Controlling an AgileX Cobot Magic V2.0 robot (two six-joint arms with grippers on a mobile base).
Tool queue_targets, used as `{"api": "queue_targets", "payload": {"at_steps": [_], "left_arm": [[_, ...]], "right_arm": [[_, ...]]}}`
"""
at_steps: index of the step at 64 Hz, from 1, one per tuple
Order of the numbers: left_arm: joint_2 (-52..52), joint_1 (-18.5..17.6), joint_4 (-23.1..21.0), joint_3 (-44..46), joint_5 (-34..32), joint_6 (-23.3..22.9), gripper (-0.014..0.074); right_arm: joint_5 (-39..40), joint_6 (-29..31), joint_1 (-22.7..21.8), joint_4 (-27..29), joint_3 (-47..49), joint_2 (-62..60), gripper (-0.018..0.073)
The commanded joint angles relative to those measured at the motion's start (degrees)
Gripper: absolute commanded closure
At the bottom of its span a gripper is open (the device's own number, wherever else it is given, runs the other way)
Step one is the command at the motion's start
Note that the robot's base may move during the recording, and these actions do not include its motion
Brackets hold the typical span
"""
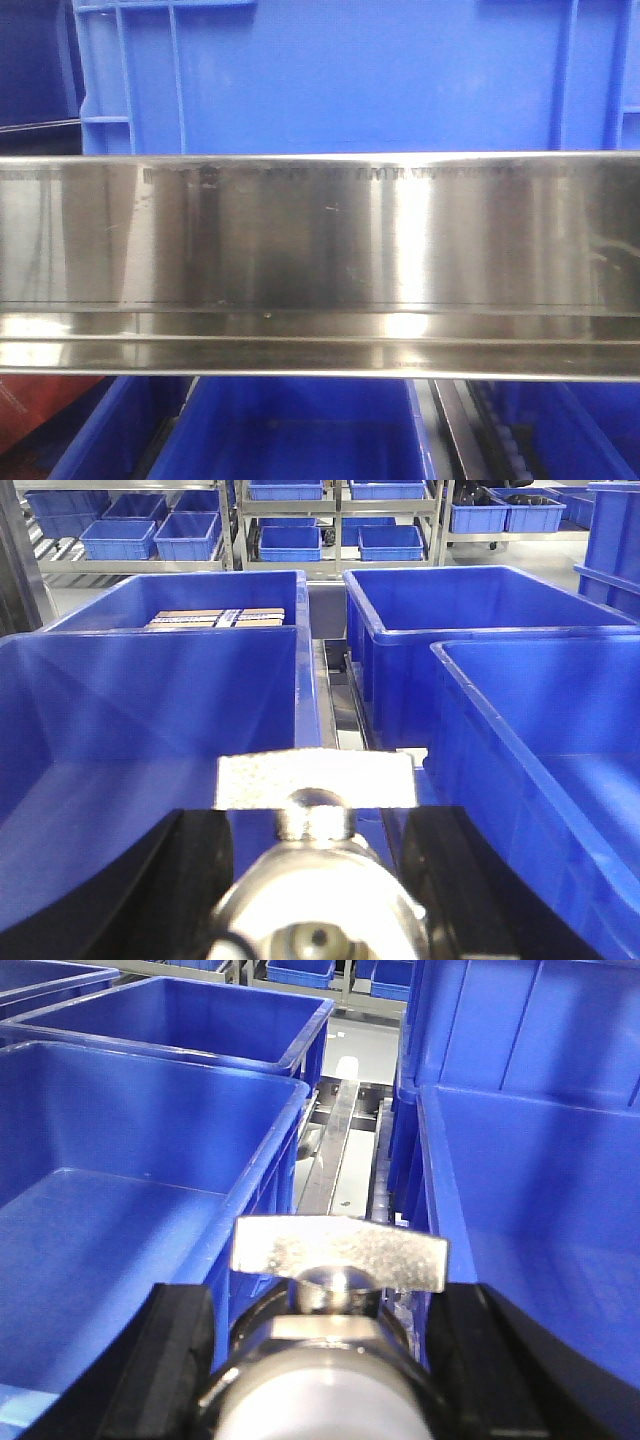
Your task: Place valve from conveyor to right shelf box
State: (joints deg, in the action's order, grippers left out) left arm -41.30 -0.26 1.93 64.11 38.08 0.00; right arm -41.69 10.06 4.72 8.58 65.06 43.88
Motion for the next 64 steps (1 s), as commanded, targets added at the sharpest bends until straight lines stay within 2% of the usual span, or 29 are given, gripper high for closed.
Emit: {"api": "queue_targets", "payload": {"at_steps": [1,64], "left_arm": [[0.4,-0.37,-0.15,0.39,-3.26,-0.7,0.0708],[0.4,-0.37,-0.3,0.39,-3.55,-0.7,0.0708]], "right_arm": [[4.48,0.61,-0.04,-0.18,0.61,-0.57,0.0713],[5.38,0.61,-0.04,-0.06,0.61,-0.55,0.0713]]}}
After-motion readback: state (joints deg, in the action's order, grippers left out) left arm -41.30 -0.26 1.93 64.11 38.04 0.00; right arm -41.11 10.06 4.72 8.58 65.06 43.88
